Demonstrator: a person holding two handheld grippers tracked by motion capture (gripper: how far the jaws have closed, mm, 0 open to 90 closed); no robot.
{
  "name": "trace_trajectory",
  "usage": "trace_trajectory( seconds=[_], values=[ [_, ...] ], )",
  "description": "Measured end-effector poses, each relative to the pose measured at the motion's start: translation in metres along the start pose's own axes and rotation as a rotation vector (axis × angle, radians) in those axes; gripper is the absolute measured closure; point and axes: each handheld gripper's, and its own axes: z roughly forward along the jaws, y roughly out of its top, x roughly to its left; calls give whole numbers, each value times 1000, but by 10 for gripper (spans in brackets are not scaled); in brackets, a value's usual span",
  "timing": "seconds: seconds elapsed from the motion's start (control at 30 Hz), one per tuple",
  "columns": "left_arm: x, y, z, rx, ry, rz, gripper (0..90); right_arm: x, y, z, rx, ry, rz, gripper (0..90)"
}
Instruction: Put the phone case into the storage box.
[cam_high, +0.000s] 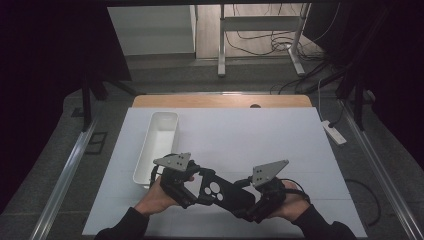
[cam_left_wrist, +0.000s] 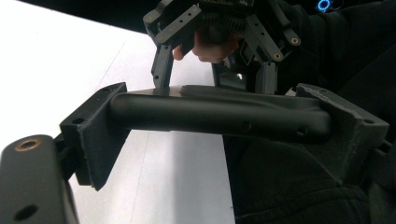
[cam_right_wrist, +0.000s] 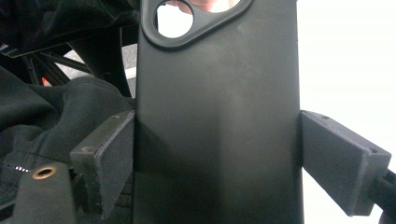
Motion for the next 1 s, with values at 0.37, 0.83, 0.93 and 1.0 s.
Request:
trace_trajectory(
  seconds=[0.37, 0.83, 0.93, 1.0],
  values=[
    [-1, 4, 1, 25, 35, -13, 158, 0, 0, 2, 6, -36, 0, 125],
    [2, 8, -7, 63, 142, -56, 158, -4, -2, 0, 24, -187, 36, 0],
    [3, 9, -7, 71, 173, -71, 158, -5, -3, 0, 29, -225, 40, 0],
    [3, 9, -8, 76, 186, -76, 158, -5, -3, 0, 30, -233, 38, 0]
  ],
)
